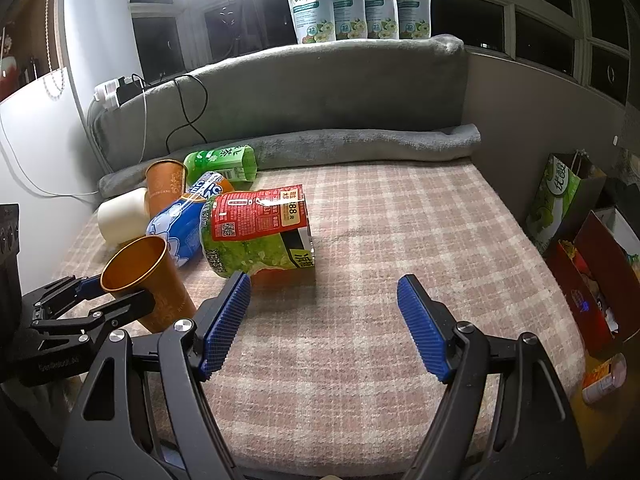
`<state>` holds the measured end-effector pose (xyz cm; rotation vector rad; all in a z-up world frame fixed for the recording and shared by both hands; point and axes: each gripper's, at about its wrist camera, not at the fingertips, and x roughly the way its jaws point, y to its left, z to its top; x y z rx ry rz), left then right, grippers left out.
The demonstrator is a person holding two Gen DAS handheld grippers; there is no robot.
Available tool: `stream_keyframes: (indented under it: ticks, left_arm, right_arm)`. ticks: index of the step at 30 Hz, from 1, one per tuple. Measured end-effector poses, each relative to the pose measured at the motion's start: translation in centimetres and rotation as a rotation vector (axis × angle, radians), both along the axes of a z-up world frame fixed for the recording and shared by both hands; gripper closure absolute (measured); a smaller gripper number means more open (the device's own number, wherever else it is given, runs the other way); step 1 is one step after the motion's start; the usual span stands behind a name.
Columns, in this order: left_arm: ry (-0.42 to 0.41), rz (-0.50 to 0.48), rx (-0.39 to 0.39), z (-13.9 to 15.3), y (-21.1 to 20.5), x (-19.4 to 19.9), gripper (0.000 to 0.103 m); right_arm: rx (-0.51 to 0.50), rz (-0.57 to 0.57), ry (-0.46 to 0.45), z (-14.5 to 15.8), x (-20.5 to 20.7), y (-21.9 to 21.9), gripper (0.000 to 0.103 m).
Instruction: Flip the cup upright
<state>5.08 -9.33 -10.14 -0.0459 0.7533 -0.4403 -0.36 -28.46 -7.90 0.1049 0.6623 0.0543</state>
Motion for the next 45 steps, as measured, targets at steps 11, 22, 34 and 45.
stream_keyframes:
  ticks: [11, 22, 34, 45]
  left_arm:
    - [0.002, -0.025, 0.003, 0.3, 0.0, -0.7, 0.038]
    - [0.007, -0.035, -0.001, 0.6, 0.5, -1.2, 0.032]
    - [-0.066, -0.017, -0.003, 2.6, 2.5, -4.2, 0.023]
    - [-0.455, 0.24, 0.006, 8.2, 5.7, -8.5, 0.019]
  right_arm:
    - [-0.001, 0.003, -0.004, 0.2, -0.5, 0.3, 0.025]
    - [-0.001, 0.003, -0.01, 0.4, -0.9, 0.6, 0.024]
    - [-0.018, -0.007, -0.086, 2.0, -1.9, 1.0, 0.014]
    - [-0.069, -0.08, -0.232, 3.9, -2.7, 1.8, 0.0]
